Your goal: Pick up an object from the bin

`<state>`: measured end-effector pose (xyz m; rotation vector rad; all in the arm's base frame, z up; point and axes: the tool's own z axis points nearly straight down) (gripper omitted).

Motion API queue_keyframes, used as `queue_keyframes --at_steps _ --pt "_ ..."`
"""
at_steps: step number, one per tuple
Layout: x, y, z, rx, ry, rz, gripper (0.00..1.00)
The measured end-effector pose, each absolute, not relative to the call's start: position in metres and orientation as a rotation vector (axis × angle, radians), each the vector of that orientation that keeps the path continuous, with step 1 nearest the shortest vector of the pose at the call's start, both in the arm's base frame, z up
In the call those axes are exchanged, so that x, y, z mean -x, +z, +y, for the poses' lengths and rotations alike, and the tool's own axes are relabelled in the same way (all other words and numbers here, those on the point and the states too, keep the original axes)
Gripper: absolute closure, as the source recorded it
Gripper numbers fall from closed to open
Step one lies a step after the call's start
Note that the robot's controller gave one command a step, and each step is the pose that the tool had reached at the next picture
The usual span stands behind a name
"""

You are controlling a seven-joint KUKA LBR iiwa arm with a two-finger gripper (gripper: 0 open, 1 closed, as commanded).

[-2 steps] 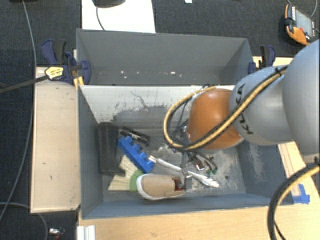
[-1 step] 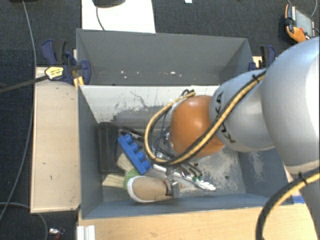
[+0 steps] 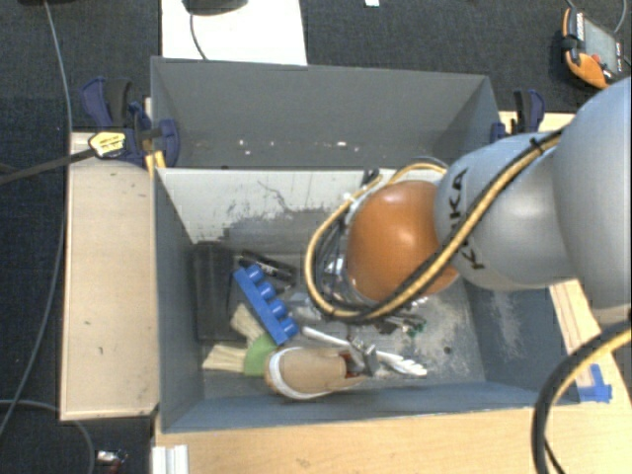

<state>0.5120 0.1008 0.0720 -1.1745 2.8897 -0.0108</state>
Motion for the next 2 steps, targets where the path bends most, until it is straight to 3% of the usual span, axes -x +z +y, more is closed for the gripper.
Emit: queue_keyframes --at_steps 1,2 --pt "-0.4978 0.0722 0.1213 1.327 -0.024 2.838 1.0" --pt "-0.4979 0.0722 0.1213 1.325 -0.023 2.839 1.0"
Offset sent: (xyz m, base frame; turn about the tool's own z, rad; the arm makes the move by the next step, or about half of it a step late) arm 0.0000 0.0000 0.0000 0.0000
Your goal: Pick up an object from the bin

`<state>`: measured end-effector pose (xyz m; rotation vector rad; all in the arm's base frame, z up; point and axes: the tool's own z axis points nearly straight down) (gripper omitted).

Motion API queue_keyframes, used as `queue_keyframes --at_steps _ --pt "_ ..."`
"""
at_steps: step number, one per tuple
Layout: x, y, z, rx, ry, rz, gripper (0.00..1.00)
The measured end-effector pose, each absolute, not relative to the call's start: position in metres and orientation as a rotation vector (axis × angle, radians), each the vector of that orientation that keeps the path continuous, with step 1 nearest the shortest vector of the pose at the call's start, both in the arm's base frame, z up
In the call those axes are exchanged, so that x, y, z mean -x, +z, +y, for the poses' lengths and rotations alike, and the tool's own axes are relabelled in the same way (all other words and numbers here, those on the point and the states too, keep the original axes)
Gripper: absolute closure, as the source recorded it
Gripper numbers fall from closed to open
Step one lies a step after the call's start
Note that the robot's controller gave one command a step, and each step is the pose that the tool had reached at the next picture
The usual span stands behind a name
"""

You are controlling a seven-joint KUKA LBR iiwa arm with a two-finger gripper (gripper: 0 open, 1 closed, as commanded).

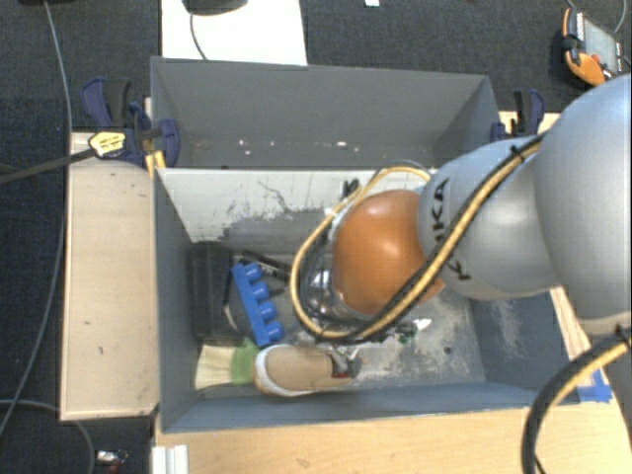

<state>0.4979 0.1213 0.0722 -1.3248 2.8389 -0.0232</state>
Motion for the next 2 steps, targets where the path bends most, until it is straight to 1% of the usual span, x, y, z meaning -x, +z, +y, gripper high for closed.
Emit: queue_keyframes --at_steps 1,2 --pt "-0.4979 0.0732 0.1183 1.377 -0.021 2.812 1.0" --pt "-0.4997 0.0791 0.1188 1.373 -0.025 2.813 1.0"
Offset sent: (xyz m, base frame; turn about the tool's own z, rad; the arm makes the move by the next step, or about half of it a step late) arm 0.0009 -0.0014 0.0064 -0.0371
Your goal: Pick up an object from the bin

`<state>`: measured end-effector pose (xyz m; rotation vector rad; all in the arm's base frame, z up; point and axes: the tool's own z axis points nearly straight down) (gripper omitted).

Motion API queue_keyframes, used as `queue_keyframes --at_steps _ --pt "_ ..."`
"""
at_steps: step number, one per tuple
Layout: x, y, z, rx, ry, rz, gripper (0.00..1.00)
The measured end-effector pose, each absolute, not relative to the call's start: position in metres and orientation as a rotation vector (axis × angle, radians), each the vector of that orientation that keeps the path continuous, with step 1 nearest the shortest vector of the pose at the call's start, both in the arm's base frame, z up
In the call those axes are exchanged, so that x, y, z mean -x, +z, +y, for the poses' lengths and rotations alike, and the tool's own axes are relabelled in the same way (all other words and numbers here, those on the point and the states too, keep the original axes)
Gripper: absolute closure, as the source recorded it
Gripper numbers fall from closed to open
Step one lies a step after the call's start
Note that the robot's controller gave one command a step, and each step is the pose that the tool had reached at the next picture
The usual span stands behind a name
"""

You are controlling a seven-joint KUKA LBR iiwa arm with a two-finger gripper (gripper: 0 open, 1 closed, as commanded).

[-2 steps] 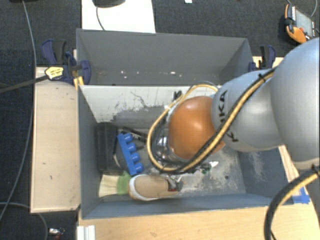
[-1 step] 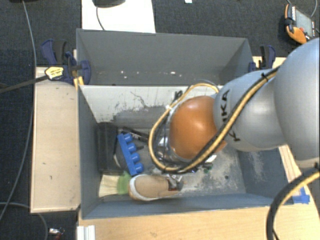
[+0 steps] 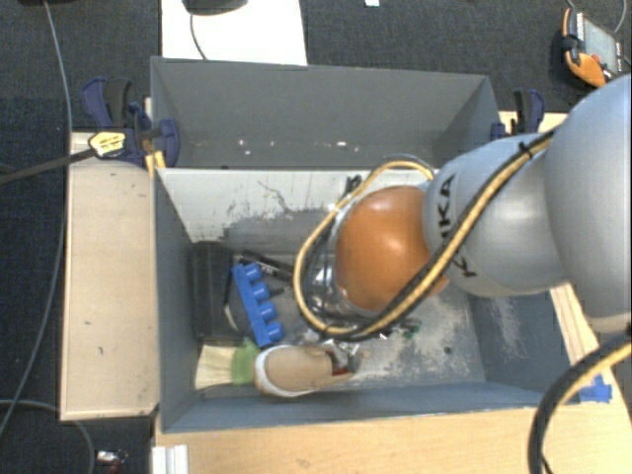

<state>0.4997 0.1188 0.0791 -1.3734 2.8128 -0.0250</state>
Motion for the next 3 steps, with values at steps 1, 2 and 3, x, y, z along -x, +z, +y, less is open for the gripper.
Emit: queue_keyframes --at_steps 1,2,3 --pt "-0.498 0.073 0.119 1.378 -0.027 2.805 1.0" --pt "-0.5 0.08 0.119 1.369 -0.025 2.815 1.0" --pt "-0.51 0.085 0.125 1.406 -0.023 2.803 1.0"
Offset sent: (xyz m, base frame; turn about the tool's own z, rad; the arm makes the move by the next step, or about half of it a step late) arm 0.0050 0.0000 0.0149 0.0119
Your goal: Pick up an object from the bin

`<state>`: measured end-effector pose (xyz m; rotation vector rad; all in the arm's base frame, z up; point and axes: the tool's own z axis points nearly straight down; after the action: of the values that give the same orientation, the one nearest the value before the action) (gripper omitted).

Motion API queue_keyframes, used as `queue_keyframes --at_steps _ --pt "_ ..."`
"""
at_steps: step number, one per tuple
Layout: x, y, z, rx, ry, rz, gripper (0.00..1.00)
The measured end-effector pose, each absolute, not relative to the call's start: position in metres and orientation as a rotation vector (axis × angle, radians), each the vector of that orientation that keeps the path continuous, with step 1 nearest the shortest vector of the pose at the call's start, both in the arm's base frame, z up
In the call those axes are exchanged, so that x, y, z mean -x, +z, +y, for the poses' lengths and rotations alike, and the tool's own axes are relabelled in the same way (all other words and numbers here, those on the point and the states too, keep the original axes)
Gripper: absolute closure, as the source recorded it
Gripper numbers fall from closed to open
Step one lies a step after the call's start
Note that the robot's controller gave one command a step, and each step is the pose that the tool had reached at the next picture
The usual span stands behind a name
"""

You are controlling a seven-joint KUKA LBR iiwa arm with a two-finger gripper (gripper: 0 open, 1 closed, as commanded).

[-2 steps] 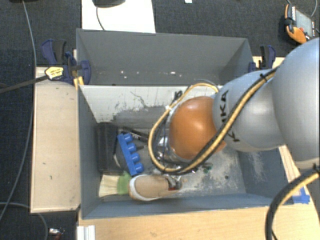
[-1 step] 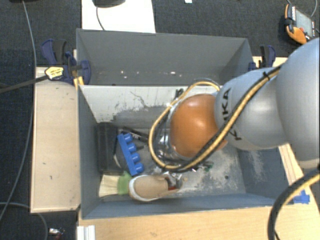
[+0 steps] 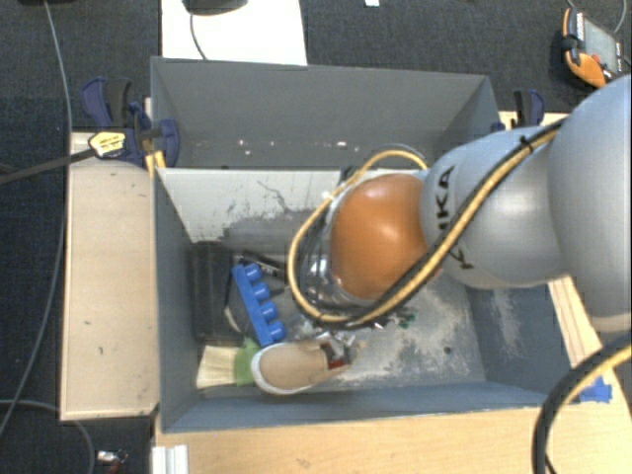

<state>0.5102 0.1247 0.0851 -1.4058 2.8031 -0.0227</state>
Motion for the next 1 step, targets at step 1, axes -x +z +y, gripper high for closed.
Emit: queue_keyframes --at_steps 1 --pt "-0.5256 0.0723 0.1513 1.842 -0.034 2.551 1.0"
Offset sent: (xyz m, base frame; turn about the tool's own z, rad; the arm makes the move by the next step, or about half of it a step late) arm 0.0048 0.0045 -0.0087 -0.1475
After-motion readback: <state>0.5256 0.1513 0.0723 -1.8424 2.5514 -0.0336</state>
